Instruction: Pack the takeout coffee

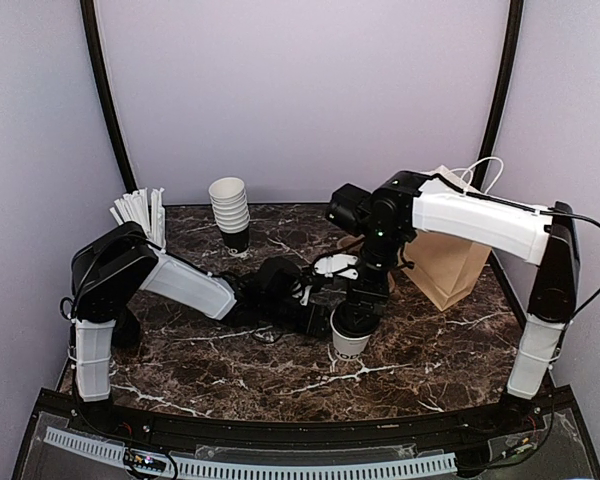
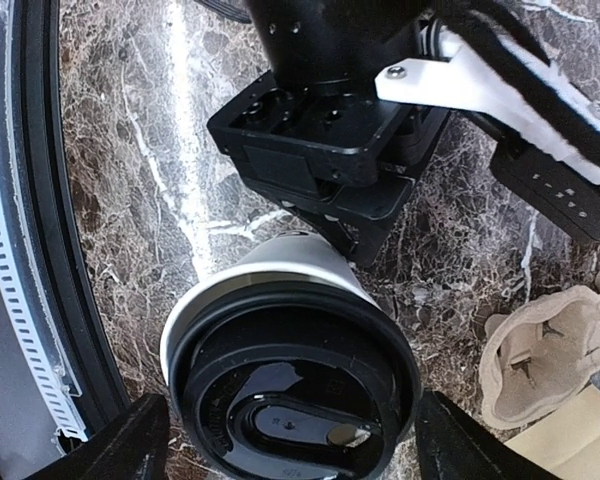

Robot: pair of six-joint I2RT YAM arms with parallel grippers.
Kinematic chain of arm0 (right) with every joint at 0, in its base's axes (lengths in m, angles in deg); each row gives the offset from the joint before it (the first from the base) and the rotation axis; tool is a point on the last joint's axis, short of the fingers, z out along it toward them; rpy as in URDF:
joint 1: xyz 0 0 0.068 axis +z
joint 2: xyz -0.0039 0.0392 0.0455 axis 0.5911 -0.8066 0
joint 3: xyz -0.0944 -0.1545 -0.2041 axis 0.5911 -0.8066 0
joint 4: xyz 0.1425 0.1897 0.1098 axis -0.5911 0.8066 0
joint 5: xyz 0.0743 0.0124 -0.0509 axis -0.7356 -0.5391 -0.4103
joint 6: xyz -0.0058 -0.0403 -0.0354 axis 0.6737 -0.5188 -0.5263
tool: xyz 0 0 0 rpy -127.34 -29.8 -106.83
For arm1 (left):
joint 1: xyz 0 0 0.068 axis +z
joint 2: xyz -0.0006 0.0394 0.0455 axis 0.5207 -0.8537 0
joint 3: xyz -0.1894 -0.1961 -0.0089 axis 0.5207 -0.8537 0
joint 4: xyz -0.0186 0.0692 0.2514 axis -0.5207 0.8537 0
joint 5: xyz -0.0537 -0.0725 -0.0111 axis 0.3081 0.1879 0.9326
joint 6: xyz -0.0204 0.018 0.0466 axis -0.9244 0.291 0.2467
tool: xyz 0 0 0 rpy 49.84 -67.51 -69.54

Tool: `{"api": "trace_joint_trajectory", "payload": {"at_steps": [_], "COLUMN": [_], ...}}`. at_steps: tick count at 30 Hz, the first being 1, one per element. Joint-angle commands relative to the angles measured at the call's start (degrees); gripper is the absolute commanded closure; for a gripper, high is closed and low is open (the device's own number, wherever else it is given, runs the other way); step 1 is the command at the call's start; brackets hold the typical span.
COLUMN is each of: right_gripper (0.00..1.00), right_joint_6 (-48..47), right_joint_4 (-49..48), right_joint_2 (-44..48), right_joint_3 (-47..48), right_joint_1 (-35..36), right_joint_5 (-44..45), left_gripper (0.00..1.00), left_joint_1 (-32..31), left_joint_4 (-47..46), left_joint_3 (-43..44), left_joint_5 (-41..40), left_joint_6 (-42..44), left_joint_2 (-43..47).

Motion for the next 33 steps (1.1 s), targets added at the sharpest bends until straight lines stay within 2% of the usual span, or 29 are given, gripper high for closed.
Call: {"api": "trace_joint_trajectory", "payload": {"at_steps": [1,7,11,14,16,17,19,21,22,23,29,33], "right_gripper": [0.12,0.12,0.09,0.04,0.01,0.01,0.01,0.01,0.01,0.01,0.01,0.02], "right_joint_6": [-0.59,-4.34,-11.72,-14.15,-15.01,-15.17,-15.10,-14.86,-14.78,-14.62,-14.06,-14.19], "right_joint_4": [-0.49,-0.81,-6.43,-15.85,-20.24,-21.35,-22.61,-24.30,-24.96,-25.61,-26.23,-23.54], "right_joint_2": [4.85,9.59,17.74,24.70,27.48,27.93,27.43,26.65,26.21,25.61,22.92,19.96], "right_joint_3": [2.03,-0.68,-9.30,-17.96,-22.24,-23.40,-24.74,-25.97,-26.32,-26.61,-25.61,-23.87], "right_joint_1": [0.50,-1.67,-5.65,-6.95,-7.01,-7.02,-7.04,-7.08,-7.06,-7.08,-7.06,-7.06], "right_joint_5": [0.34,-2.07,-8.71,-11.12,-11.17,-11.21,-11.40,-11.27,-11.41,-11.45,-12.11,-13.03], "left_gripper": [0.49,0.49,0.49,0.48,0.46,0.45,0.38,0.30,0.23,0.21,0.20,0.21], "left_joint_1": [-0.49,-0.53,-0.46,-0.91,-1.98,-2.62,-4.88,-6.68,-7.56,-7.87,-10.37,-11.29], "left_joint_4": [2.48,4.34,2.02,-8.53,-16.53,-19.41,-27.44,-28.73,-28.72,-28.93,-36.93,-37.48], "left_joint_3": [-0.92,-1.72,-6.84,-16.22,-22.07,-25.74,-29.27,-30.06,-29.91,-29.39,-28.56,-25.66], "left_joint_5": [-0.07,-2.03,-3.84,-3.52,-2.75,-2.80,-4.13,-5.85,-6.47,-7.57,-11.12,-13.21], "left_joint_6": [-0.34,-0.10,-0.96,0.34,4.63,6.17,10.76,14.04,15.18,15.54,17.07,18.34], "left_joint_2": [-0.20,3.21,7.76,12.79,15.55,16.30,18.11,18.20,17.54,16.64,11.99,8.97]}}
